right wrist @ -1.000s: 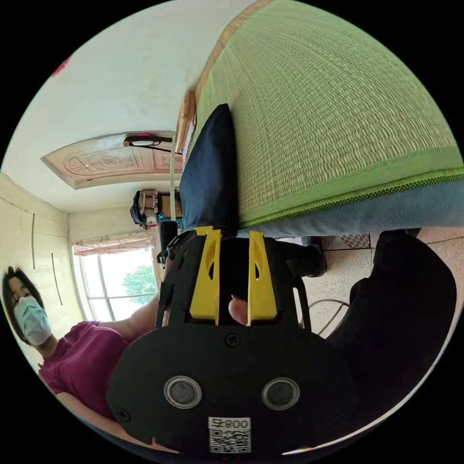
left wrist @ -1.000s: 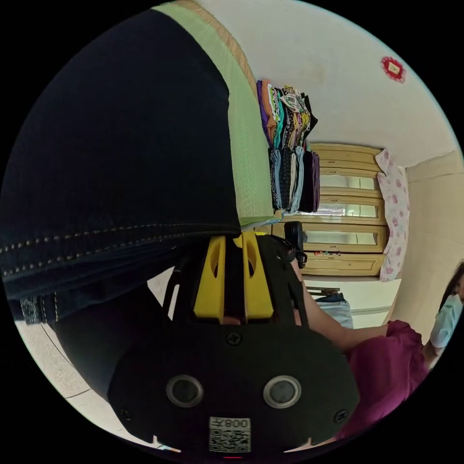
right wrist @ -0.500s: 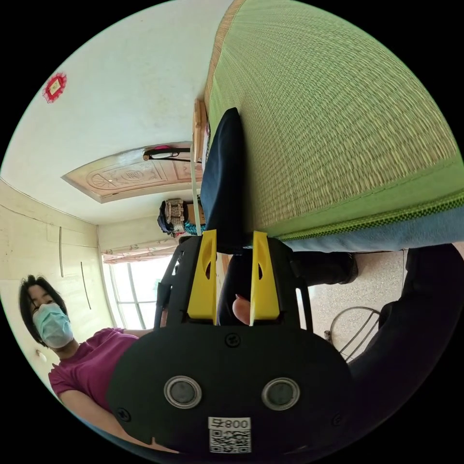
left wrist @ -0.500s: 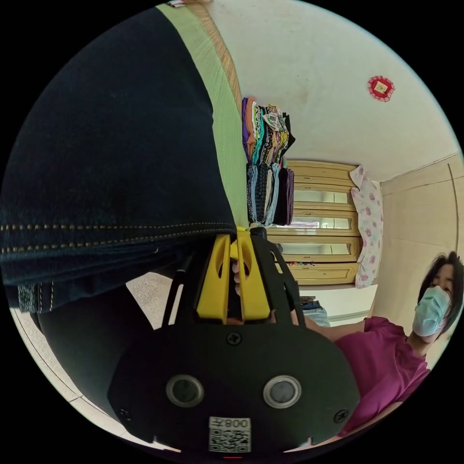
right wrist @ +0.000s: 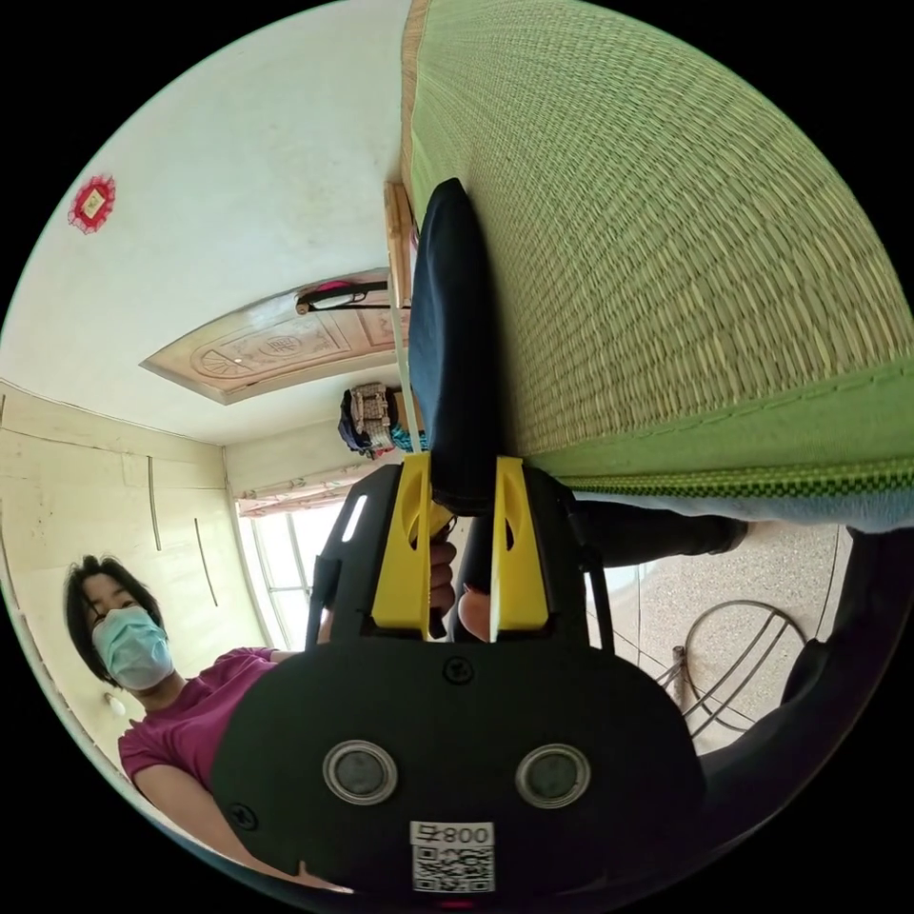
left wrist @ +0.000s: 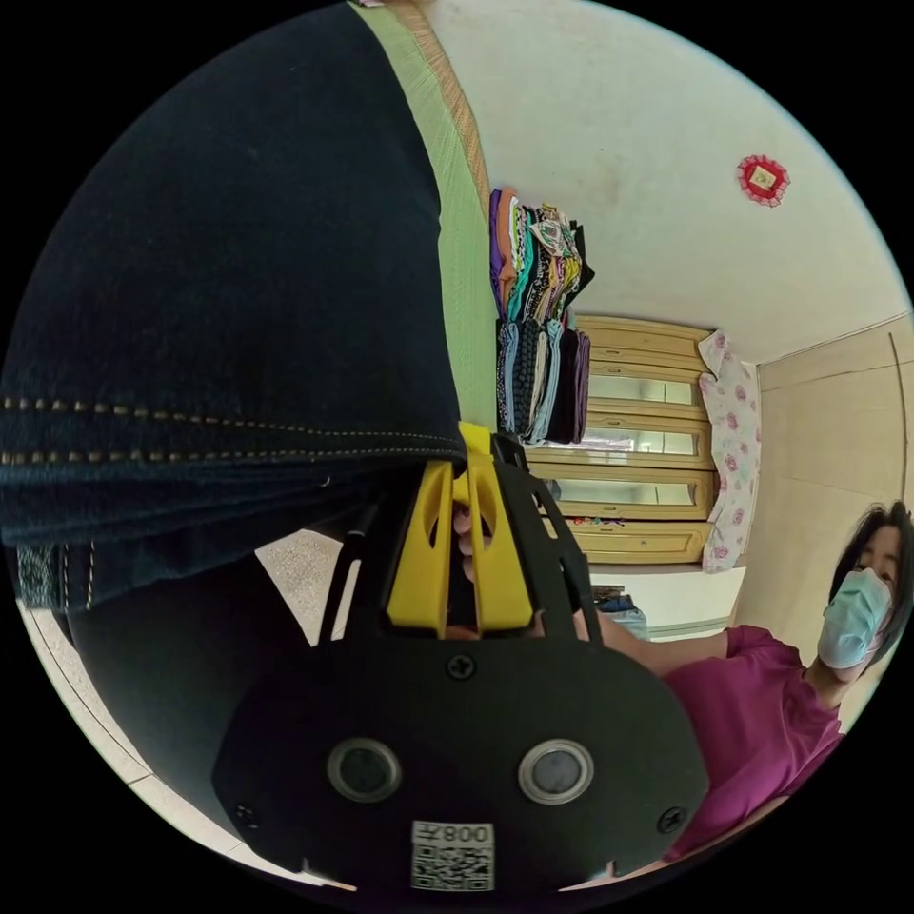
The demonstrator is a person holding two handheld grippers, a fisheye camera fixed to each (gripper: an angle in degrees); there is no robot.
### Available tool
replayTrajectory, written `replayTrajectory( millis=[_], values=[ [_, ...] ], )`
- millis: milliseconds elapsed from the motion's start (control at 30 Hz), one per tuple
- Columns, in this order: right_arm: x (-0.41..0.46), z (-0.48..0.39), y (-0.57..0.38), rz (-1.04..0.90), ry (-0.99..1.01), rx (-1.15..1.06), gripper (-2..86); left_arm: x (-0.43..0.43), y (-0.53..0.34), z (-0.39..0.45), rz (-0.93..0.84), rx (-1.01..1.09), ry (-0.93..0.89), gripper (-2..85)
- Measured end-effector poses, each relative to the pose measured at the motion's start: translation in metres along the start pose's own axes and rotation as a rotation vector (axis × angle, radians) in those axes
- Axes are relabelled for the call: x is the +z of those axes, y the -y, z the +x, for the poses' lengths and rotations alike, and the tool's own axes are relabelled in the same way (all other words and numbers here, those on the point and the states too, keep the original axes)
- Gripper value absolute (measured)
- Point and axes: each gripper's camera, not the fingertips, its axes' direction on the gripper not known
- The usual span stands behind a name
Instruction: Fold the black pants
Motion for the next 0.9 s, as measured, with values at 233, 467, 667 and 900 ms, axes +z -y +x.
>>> replayTrajectory(
  millis=[233,467,667,900],
  values=[
    [0.004,0.021,-0.001,-0.007,0.055,0.018,8.6,-0.017,-0.021,-0.003,-0.009,0.014,0.026,1.9],
    [0.013,0.033,-0.002,-0.012,0.094,0.020,8.3,-0.064,-0.052,-0.009,0.043,0.022,0.042,0.7],
    [0.021,0.038,-0.004,-0.015,0.096,0.038,7.1,-0.122,-0.087,-0.027,0.165,-0.023,0.035,2.3],
    [0.029,0.029,-0.010,0.000,0.047,0.033,5.5,-0.187,-0.136,-0.056,0.360,-0.120,-0.013,5.1]
  ],
)
